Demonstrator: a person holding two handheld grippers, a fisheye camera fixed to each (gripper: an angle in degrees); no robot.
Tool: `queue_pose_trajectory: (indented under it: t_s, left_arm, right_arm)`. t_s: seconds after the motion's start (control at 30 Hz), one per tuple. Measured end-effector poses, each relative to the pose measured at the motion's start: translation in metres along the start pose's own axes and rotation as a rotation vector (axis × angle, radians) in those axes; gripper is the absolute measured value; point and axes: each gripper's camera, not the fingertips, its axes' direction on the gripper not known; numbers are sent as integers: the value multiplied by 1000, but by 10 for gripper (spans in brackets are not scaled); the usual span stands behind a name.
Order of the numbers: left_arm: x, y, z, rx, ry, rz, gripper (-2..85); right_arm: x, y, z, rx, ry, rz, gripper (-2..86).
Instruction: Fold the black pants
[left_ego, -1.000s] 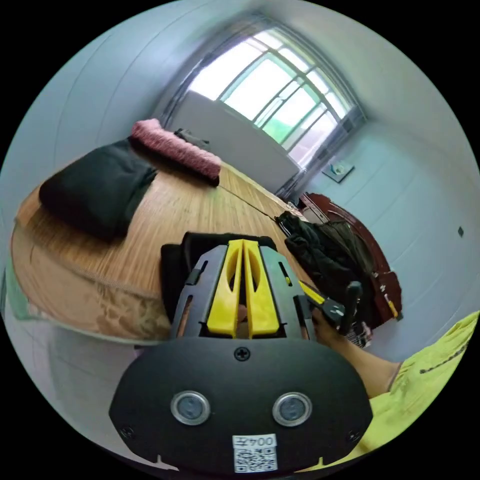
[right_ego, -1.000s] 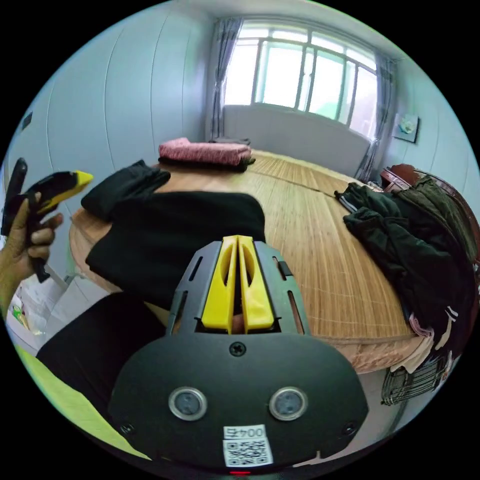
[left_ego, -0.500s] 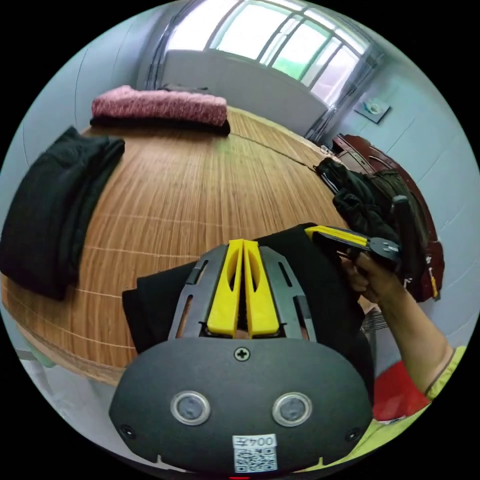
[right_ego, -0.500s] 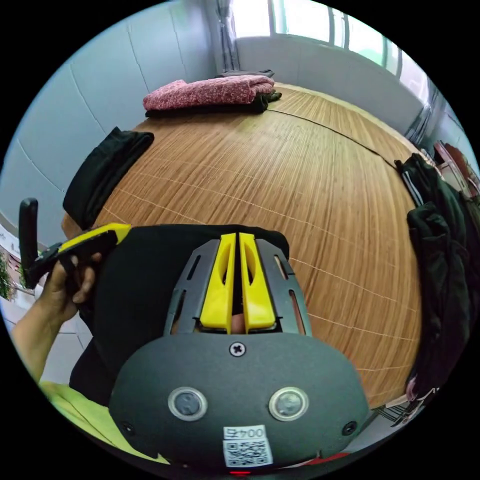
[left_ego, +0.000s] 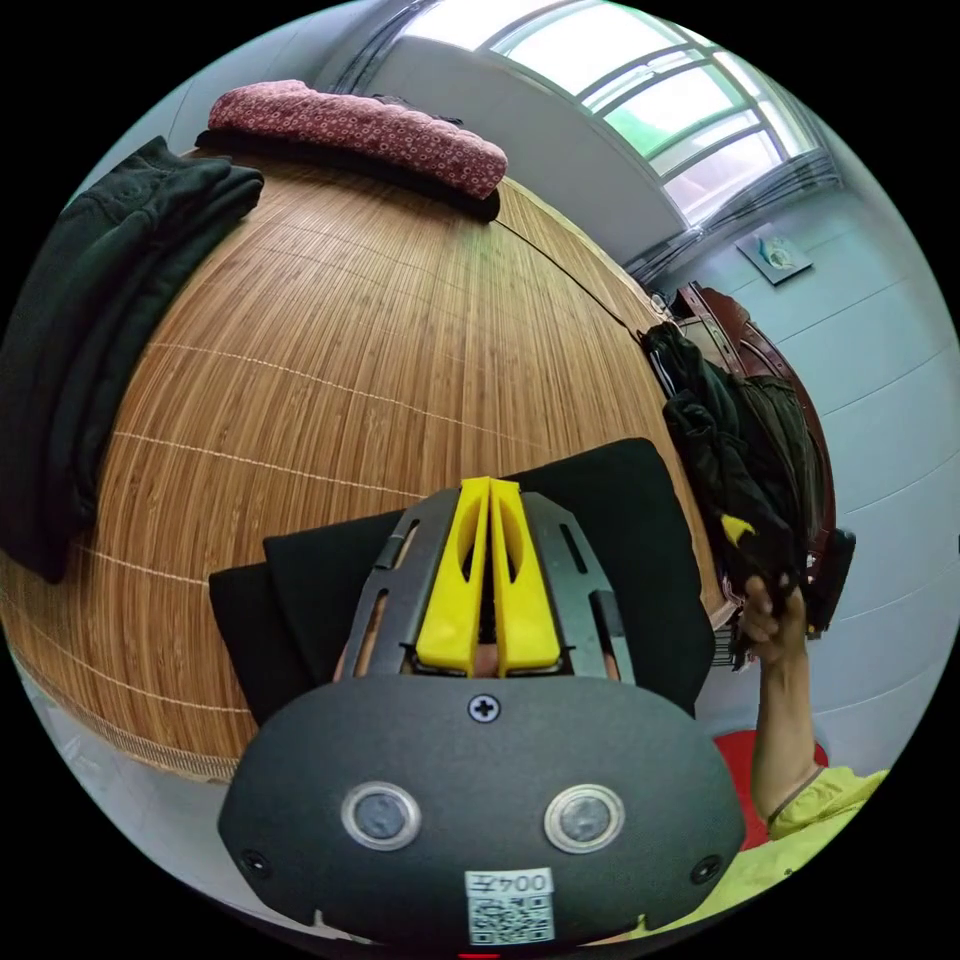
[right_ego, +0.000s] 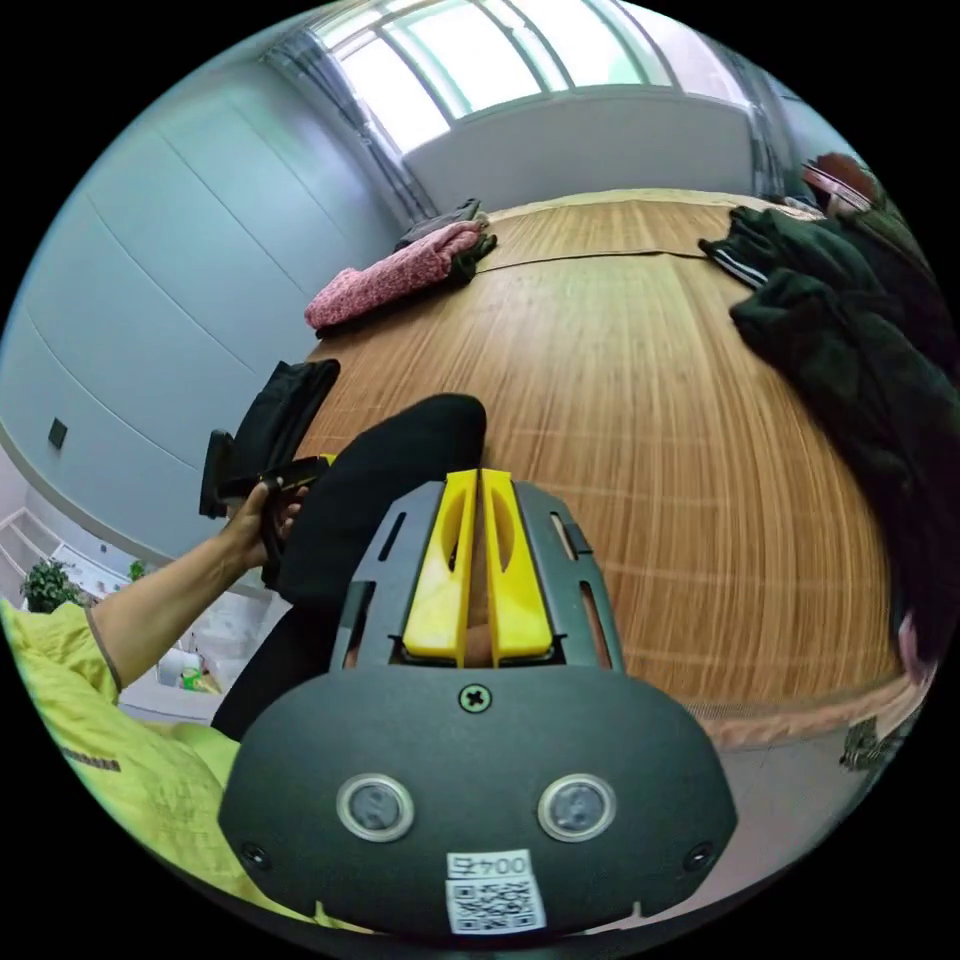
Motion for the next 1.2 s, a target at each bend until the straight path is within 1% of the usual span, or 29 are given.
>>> queue_pose_trajectory:
  t_s: [0.07,0.13,0.3,0.37,0.5,0.63,0.7,0.77,0.83,0.93,0.97,1.03,1.1,1.2]
  left_arm:
    - [-3,0,2,1,12,-4,4]
    - [-5,1,5,2,20,-6,4]
    - [-10,1,9,0,30,-10,5]
    - [-11,1,11,0,29,-9,5]
    - [-14,2,14,1,31,-10,5]
    - [-16,4,16,2,29,-10,5]
    - [-17,4,17,3,31,-11,5]
    - [-19,4,17,3,35,-14,5]
    - [-23,5,18,4,50,-20,5]
    - [-28,6,18,7,82,-28,5]
    - [-29,6,18,8,84,-29,5]
    - [-30,7,18,7,87,-30,5]
    - [-31,7,18,8,87,-29,5]
    - [-32,9,18,12,84,-28,5]
  right_arm:
    - [-3,50,-11,36,-4,56,69]
    - [-11,83,-11,51,-24,86,94]
    - [-42,133,12,27,164,33,107]
    - [-56,137,22,29,259,-76,112]
    - [-78,134,26,89,325,-240,115]
    - [-99,125,33,116,448,-403,113]
    - [-108,125,37,122,485,-467,100]
    - [-120,132,36,193,545,-538,66]
    - [-121,138,34,232,590,-557,55]
    - [-95,146,57,130,560,-495,51]
    - [-94,155,62,173,582,-504,51]
    - [-99,153,59,160,596,-509,51]
    - [-96,151,43,159,527,-496,45]
    - [-77,151,8,175,425,-403,7]
